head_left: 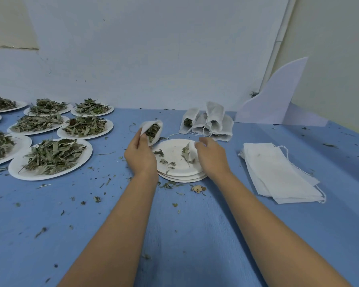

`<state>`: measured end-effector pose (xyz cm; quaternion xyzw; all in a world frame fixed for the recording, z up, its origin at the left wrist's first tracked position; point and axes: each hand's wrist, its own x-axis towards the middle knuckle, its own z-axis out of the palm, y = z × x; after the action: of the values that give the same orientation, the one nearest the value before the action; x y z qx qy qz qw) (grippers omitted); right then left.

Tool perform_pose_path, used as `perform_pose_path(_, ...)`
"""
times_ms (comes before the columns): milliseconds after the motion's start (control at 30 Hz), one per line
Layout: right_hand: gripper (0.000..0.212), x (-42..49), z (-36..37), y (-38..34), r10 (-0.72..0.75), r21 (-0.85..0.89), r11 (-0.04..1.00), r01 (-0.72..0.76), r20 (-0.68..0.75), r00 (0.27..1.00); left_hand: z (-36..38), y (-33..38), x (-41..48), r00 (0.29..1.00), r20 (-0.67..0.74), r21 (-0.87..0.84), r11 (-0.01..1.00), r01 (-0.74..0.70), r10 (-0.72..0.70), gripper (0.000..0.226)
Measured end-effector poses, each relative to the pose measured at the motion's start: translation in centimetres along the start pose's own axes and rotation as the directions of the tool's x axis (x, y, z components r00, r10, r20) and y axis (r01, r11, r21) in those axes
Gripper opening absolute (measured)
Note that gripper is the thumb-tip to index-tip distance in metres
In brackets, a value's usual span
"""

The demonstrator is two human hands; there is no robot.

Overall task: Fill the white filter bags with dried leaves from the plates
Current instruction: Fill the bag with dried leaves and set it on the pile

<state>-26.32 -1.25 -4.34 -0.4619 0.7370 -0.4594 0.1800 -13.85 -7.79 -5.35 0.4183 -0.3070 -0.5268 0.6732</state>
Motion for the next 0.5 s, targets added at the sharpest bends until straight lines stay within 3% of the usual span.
perform_pose_path(67,0.047,-0.3,0.1,-0.1,-0.155,-0.261,0.953,0.154,0.019,0.988,0.0,0.0,0.0,1.000,-0.002,0.003,1.000,-0.010,0.010,0.027)
perform_pose_path(133,0.055,-0.4,0.1,-0.3,-0.263,-0.413,0.857,0.308,0.164,0.951,0.1,0.0,0.0,0.999,-0.007,0.013,0.999,-0.031,0.031,0.026)
perform_pose_path(200,0.066,-0.4,0.5,-0.6,-0.239,-0.413,0.834,0.366,0.327,0.914,0.1,-0.1,-0.1,0.999,-0.008,0.008,0.999,-0.043,0.043,0.025)
perform_pose_path(267,0.073,-0.6,1.1,-1.2,-0.156,-0.351,0.881,0.316,0.416,0.896,0.2,-0.1,-0.1,0.999,-0.012,-0.001,0.999,-0.048,0.048,0.025)
perform_pose_path(400,0.070,-0.8,2.5,-2.0,-0.164,-0.273,0.915,0.298,0.424,0.891,0.2,-0.2,-0.2,0.998,-0.005,0.005,0.998,-0.066,0.066,0.025)
perform_pose_path(500,0.064,-0.9,2.8,-2.3,-0.255,-0.350,0.843,0.409,0.409,0.876,0.2,-0.2,-0.2,0.997,-0.010,0.004,0.997,-0.071,0.071,0.026)
